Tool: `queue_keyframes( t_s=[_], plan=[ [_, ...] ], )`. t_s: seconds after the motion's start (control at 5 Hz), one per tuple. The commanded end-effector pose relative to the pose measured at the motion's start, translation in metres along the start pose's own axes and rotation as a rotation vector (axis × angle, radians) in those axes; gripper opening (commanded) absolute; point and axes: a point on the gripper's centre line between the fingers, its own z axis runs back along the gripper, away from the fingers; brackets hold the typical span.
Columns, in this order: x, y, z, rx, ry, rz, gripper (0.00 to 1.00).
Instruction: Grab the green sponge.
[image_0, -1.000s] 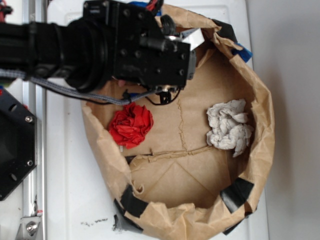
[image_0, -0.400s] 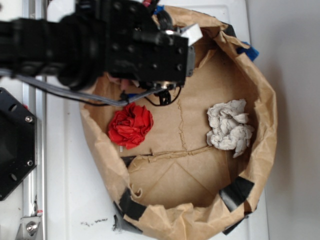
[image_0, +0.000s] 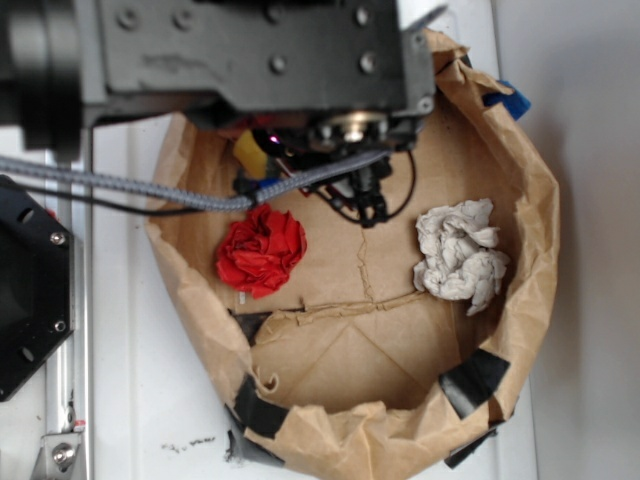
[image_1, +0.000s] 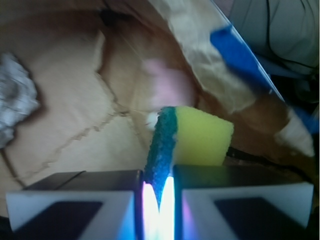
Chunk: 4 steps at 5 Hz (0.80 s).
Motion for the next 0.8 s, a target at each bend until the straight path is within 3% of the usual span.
queue_keyframes(
  t_s=[0.0,0.2,0.6],
  plan=[
    [0.004,-0.001,0.030,-0.071,-0.070,-0.030,0.00],
    [-0.003,-0.016,0.033,-0.104,-0.053,-0.207,0.00],
    [-0.017,-0.040,0.051,-0.172,-0.097,-0.484,0.00]
  ],
)
